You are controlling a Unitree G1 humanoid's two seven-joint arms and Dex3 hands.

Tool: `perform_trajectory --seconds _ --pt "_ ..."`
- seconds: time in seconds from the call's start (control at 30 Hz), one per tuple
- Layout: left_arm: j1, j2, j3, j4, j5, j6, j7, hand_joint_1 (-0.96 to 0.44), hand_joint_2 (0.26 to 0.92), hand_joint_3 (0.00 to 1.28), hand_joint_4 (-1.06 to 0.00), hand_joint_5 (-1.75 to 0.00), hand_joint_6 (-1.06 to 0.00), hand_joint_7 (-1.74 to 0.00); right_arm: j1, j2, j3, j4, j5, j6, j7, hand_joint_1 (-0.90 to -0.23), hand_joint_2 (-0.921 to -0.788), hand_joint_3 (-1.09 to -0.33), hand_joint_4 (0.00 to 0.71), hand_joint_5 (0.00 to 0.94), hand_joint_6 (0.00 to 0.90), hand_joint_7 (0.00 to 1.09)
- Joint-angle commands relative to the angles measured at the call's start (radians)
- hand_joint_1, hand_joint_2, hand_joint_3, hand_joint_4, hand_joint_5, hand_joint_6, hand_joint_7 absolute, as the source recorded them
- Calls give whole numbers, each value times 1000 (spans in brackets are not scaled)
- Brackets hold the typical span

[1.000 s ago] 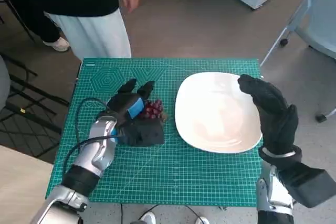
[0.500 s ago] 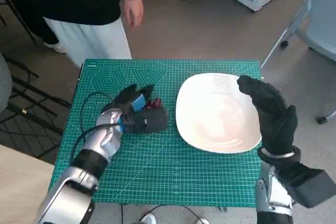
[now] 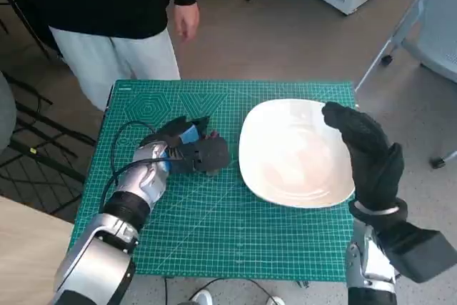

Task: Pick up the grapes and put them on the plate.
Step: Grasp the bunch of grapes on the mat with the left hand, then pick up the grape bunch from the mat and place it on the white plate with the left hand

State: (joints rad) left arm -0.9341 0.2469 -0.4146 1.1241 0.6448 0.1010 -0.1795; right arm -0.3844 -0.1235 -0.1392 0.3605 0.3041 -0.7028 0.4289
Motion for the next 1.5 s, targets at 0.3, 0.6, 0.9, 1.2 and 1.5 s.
perform_trajectory --seconds 0.3,0.6,0.9,1.2,1.5 --pt "28 -11 -40 55 -9 -10 5 -325 741 0 -84 -2 -214 -10 3 3 -1 22 -2 6 3 -653 -921 -734 326 1 55 328" --pt "20 -18 -58 85 -6 -9 19 -85 779 14 -404 -186 -388 -43 2 1 -1 22 -2 4 3 -654 -921 -733 327 1 58 325" --pt "19 -11 -106 72 18 -3 12 126 911 69 -674 -1172 -679 -758 -6 -1 -4 37 -4 -2 3 -655 -921 -732 327 1 60 320" --pt "14 -5 -114 81 16 -17 -7 6 920 115 -643 -1341 -591 -1059 -13 -1 -4 42 -8 -7 0 -656 -921 -730 328 1 64 316" --pt "5 -10 -112 100 10 -13 -16 3 921 137 -603 -1408 -589 -1047 -17 -2 -4 44 -8 -8 0 -655 -921 -730 328 1 67 309"
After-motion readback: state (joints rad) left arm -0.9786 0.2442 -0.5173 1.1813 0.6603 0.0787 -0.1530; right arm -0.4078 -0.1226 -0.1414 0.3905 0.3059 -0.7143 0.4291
